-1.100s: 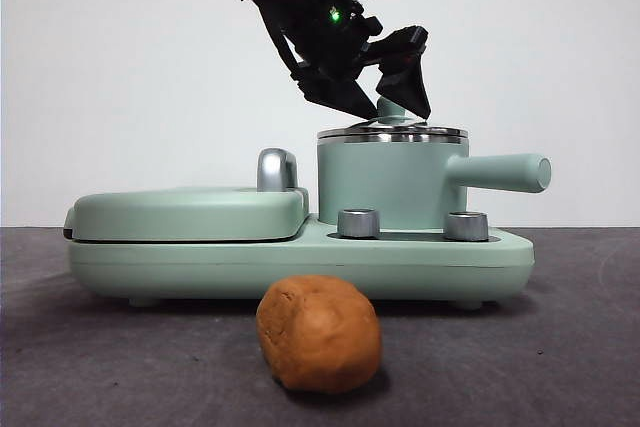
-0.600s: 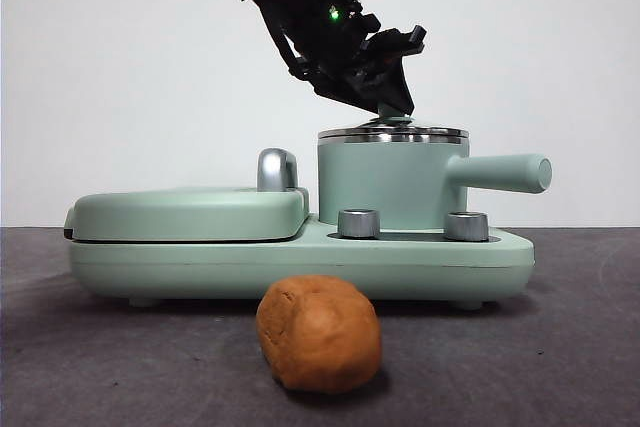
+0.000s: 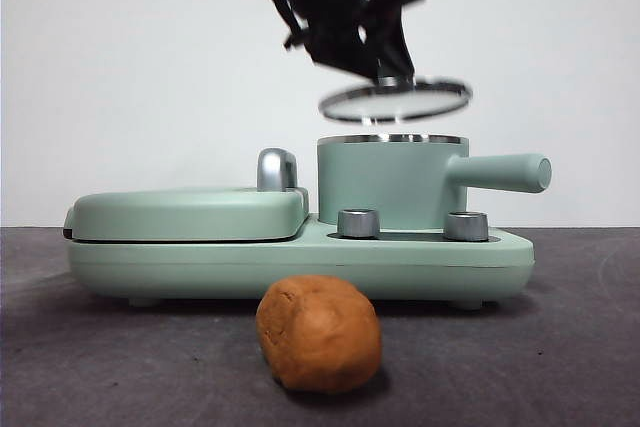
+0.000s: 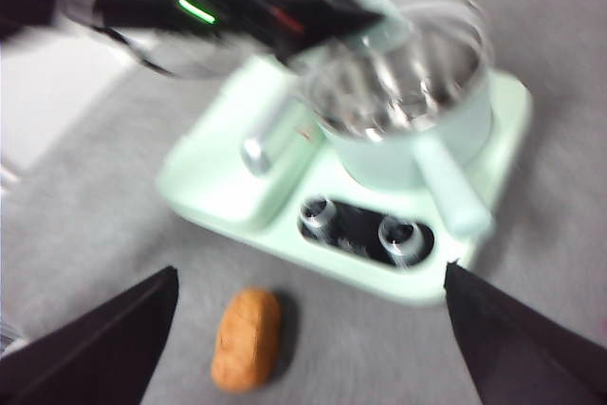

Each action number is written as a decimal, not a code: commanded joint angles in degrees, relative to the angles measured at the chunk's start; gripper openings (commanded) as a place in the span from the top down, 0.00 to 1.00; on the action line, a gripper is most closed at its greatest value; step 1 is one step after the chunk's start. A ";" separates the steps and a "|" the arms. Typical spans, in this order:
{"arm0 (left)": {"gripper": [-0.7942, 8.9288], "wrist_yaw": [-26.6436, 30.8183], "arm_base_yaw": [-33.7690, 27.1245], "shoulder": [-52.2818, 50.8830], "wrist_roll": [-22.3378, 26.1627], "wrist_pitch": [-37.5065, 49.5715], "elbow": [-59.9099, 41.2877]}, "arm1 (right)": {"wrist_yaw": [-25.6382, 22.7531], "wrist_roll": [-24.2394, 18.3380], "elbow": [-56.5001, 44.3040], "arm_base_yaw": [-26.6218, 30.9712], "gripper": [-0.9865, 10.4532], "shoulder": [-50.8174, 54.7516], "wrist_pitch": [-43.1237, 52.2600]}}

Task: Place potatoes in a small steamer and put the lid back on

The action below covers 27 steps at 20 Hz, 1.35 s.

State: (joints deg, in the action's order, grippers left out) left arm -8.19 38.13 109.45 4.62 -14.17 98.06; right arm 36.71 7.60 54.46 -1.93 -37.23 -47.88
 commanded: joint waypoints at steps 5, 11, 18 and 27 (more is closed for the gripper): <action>0.83 -0.37 -1.86 -7.56 -0.74 -4.70 3.13 | -11.67 3.19 5.73 -14.82 0.52 -9.22 -7.04; 0.84 -0.37 -6.38 -13.18 0.26 -15.32 3.13 | -25.16 12.94 6.40 -34.05 0.52 -21.07 -4.42; 0.84 -0.37 -10.82 -16.85 1.09 -19.89 3.13 | -29.51 14.99 6.40 -43.69 0.49 -33.70 3.26; 0.84 -0.37 -15.02 -20.35 0.57 -21.00 3.13 | -29.64 16.04 6.40 -48.11 0.49 -47.89 9.81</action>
State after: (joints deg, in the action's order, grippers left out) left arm -8.43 22.96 89.65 5.10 -36.73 99.18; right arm 7.27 22.87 59.88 -49.17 -83.68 -38.48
